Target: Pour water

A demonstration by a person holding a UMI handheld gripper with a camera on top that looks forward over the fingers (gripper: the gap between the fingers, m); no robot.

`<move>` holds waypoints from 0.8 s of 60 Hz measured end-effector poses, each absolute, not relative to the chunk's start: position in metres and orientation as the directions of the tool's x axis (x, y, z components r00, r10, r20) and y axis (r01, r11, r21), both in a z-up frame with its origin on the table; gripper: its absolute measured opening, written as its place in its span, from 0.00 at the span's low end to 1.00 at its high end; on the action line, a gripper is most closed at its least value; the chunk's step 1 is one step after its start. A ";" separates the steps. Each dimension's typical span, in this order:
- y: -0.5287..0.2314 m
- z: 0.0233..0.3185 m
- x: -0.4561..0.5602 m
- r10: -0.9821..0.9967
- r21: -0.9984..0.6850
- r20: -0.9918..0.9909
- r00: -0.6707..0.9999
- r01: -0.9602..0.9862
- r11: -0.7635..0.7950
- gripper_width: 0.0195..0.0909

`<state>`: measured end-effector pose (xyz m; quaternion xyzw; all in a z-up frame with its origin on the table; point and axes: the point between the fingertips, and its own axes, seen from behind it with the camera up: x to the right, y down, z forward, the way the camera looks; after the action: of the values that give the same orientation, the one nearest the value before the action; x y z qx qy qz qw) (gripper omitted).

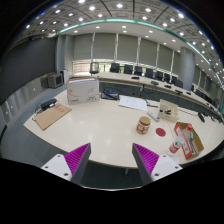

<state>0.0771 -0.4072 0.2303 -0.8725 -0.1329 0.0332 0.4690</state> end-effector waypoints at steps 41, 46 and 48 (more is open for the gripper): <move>-0.251 0.098 0.422 -0.028 -0.862 0.051 0.998 0.030 -0.506 0.93; -0.218 0.083 0.440 -0.033 -0.870 0.030 0.999 0.010 -0.493 0.92; -0.207 0.078 0.443 -0.030 -0.872 0.019 0.999 0.002 -0.489 0.91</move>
<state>0.4429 -0.2067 0.0778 -0.8627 0.0080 -0.0159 0.5054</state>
